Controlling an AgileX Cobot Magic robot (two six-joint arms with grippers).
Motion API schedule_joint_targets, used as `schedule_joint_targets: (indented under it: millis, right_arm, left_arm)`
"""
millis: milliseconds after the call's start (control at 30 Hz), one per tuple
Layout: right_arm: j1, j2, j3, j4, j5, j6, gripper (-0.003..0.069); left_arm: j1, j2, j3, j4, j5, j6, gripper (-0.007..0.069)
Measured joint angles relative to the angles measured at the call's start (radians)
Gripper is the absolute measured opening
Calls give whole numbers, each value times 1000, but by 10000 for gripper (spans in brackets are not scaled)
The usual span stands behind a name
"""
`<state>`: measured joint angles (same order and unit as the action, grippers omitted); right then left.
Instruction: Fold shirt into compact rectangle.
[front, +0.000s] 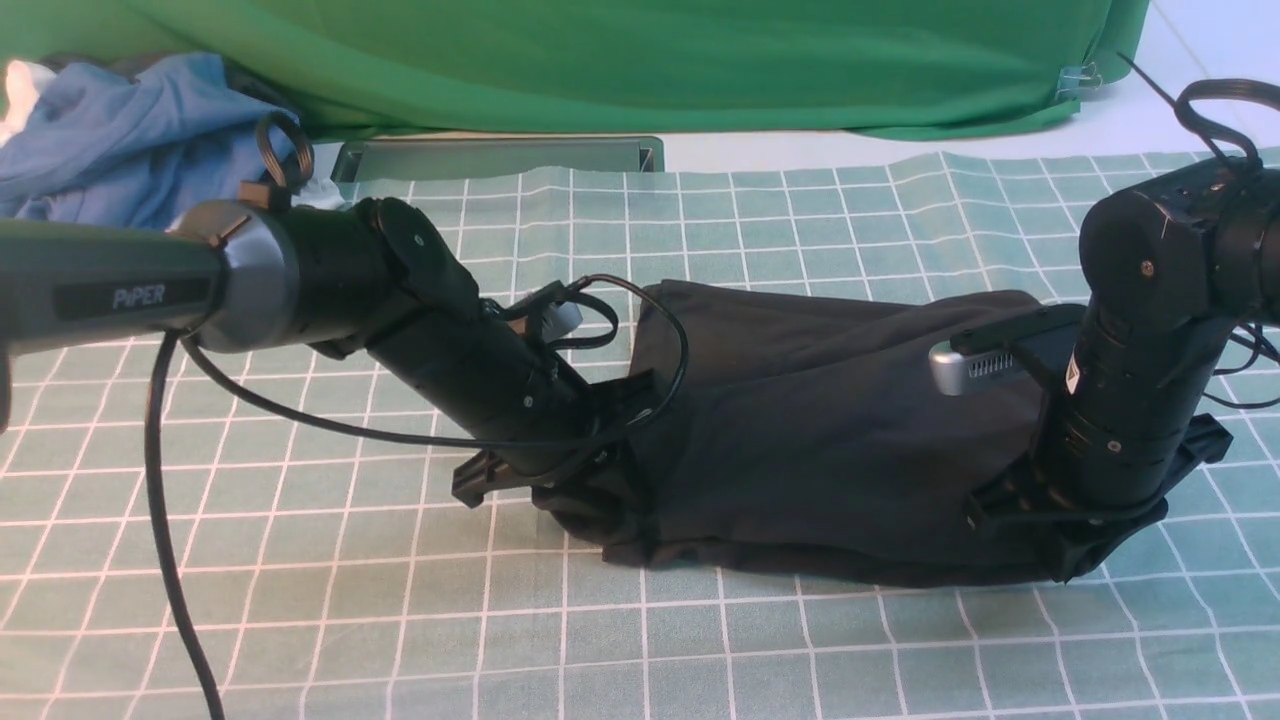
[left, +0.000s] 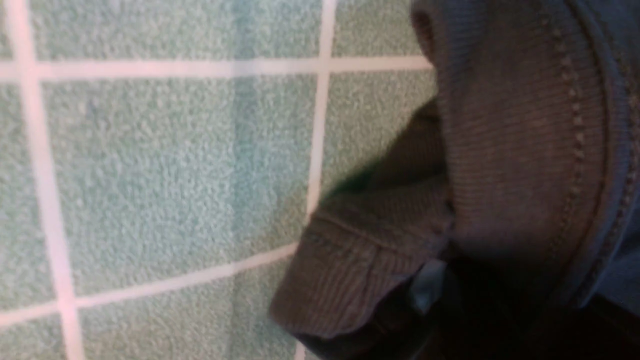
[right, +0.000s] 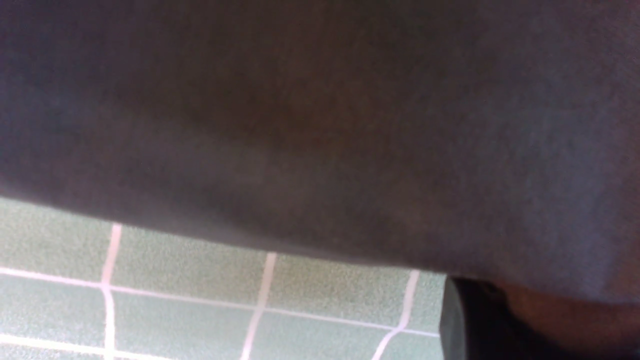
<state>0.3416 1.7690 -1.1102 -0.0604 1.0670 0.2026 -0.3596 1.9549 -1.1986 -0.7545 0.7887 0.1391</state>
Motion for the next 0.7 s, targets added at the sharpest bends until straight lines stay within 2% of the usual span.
schedule_joint_targets:
  millis: [233,433,600,700]
  right_arm:
    - [0,0,0,-15,15,-8,124]
    - [0,0,0,-62,-10,-10,124]
    - [0,0,0,-66,-30,-10,124]
    - [0,0,-2,-67,-36,3,144]
  left_arm:
    - [0,-18,9,4,92,-40,31]
    - [-33,-124,84,40,62,-139,31]
    - [-34,-150,86,45,23,-165,36]
    - [-34,-150,86,45,11,-166,77]
